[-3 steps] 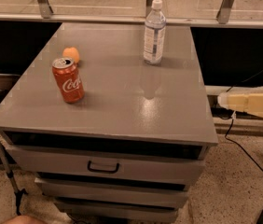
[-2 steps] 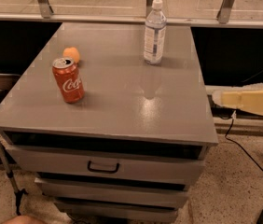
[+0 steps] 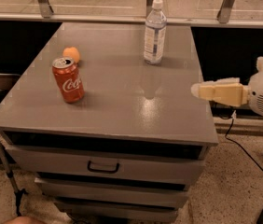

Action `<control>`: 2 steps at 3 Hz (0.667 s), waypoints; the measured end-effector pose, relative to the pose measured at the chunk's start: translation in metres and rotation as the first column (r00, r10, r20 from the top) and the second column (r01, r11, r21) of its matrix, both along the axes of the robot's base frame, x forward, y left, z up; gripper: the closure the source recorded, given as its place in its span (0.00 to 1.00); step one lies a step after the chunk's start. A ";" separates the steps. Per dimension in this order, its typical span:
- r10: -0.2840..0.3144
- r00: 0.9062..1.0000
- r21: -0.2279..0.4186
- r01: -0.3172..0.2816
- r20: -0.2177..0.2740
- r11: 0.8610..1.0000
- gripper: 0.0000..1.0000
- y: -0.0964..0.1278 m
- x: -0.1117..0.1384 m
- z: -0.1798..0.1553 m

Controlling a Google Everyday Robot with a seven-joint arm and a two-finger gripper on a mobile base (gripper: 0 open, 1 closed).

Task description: Move blue plastic bottle near coke can

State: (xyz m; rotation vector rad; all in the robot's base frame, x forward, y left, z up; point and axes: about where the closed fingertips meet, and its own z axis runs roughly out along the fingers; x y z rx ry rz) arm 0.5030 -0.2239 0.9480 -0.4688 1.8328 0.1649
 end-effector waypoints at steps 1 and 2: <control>0.001 0.999 0.004 -0.002 0.036 1.000 0.00 0.016 0.027 -0.007; -0.003 0.996 0.009 0.002 0.085 1.000 0.00 0.026 0.054 -0.003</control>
Offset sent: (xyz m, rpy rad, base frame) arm 0.0906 0.0348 -0.0053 0.0229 -0.1482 -0.0152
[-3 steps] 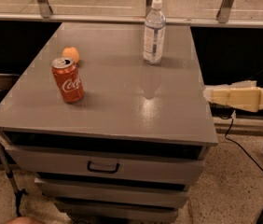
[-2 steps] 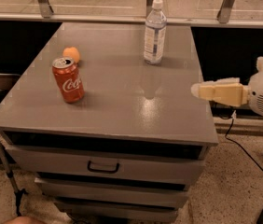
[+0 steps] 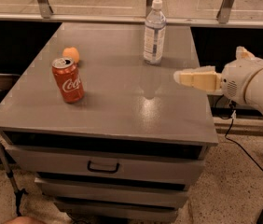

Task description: Move blue plastic bottle near coke can

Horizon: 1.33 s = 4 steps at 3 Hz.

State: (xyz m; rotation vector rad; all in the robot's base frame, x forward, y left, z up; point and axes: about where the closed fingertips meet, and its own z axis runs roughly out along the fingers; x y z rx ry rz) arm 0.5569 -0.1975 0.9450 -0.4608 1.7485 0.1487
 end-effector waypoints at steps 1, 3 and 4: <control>0.010 0.999 0.000 -0.010 0.039 1.000 0.00 0.010 0.026 0.005; 0.057 0.998 0.058 -0.058 0.010 0.997 0.00 0.040 0.078 -0.006; 0.057 0.998 0.102 -0.056 -0.004 0.993 0.00 0.056 0.105 -0.011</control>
Offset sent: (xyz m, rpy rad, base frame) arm 0.0926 0.0375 -0.0139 0.0612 0.0173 0.0692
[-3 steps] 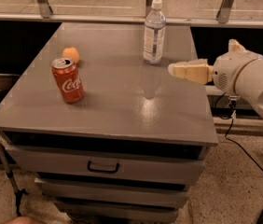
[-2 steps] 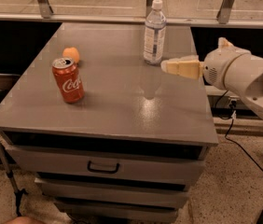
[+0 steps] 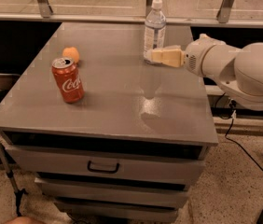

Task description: Move blue plastic bottle near coke can

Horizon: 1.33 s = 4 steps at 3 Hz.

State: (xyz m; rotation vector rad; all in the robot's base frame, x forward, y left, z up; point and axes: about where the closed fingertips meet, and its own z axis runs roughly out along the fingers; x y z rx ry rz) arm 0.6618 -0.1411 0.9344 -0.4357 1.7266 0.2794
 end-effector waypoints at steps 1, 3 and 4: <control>-0.001 1.000 0.025 0.001 0.009 1.000 0.00 0.013 0.023 -0.002; 0.017 0.998 0.055 -0.021 0.058 0.998 0.00 0.044 0.075 -0.002; 0.034 0.996 0.069 -0.039 0.079 0.997 0.00 0.054 0.094 -0.005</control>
Offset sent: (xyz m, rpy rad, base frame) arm 0.0870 0.0425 -0.0059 0.0592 -0.0634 0.0026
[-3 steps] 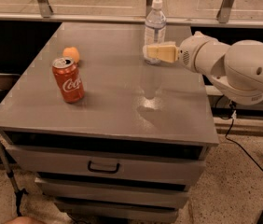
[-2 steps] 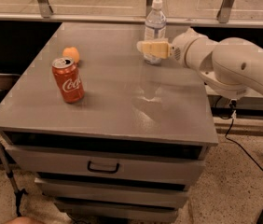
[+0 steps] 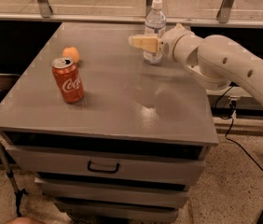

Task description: Move blue plastic bottle near coke can

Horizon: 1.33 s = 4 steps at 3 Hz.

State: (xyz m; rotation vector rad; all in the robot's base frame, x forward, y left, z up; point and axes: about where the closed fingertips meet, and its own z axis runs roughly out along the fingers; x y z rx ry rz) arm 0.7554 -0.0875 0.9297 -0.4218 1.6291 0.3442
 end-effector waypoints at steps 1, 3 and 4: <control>0.029 0.999 0.010 -0.029 0.018 1.000 0.16 0.008 0.012 -0.002; 0.083 0.996 0.017 -0.084 0.042 0.996 0.62 0.015 0.017 -0.002; 0.111 0.993 0.065 -0.114 0.047 0.991 0.88 0.012 0.000 0.016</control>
Offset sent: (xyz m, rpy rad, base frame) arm 0.0210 0.0115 -0.0055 0.0255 -0.0419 0.0876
